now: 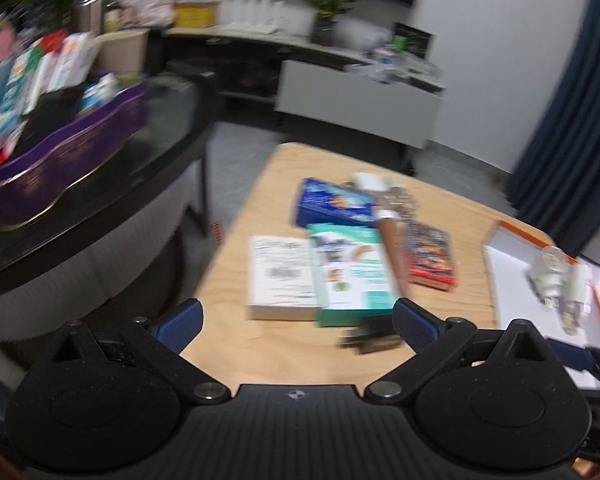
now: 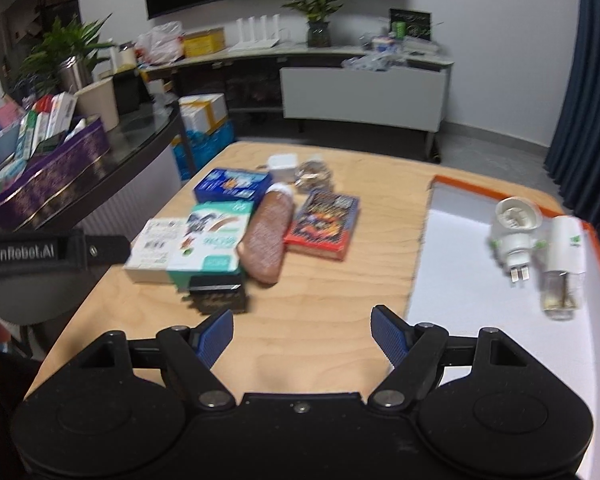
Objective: Organize rigid objects
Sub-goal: 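Withdraw both tools from the tray toward the boxes on the table, then grasp the white adapter box with the left tool while the right grasps the green bandage box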
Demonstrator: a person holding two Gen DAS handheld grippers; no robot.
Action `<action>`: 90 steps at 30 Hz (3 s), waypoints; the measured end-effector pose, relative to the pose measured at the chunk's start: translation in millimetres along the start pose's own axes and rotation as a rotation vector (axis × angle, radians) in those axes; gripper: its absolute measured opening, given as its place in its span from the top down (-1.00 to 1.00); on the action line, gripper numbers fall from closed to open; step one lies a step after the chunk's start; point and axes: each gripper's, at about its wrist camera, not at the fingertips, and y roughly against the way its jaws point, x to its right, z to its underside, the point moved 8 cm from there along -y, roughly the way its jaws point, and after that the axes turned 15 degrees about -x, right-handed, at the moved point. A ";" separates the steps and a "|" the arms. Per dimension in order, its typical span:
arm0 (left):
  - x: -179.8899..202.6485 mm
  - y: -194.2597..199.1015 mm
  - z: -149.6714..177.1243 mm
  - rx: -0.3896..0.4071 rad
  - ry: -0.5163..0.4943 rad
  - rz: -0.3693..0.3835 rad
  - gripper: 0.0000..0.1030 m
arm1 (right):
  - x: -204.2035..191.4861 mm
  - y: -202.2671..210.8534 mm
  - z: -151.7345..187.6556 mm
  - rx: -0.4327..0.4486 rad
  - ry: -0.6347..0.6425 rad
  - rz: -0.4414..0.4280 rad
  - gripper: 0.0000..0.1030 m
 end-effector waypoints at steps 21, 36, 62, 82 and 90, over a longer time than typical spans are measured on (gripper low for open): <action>-48.5 -46.3 -13.3 -0.065 0.054 -0.048 -1.00 | -44.0 -59.1 -20.9 -0.035 0.030 -0.072 -0.74; -6.7 -96.1 -36.3 -0.097 -0.064 -0.006 -1.00 | -11.0 -42.4 -42.6 0.030 -0.014 -0.041 -0.74; -31.9 -58.5 -36.0 0.052 -0.053 0.006 -0.15 | -54.6 -100.0 -85.4 -0.174 0.132 -0.106 -0.75; -65.6 -39.0 -33.3 0.106 0.068 -0.086 -0.15 | -99.8 -130.4 -102.2 -0.197 0.212 0.020 -1.00; -64.2 -32.8 -26.2 0.110 0.074 -0.064 -0.15 | -91.5 -122.1 -85.1 -0.176 0.137 -0.021 -0.92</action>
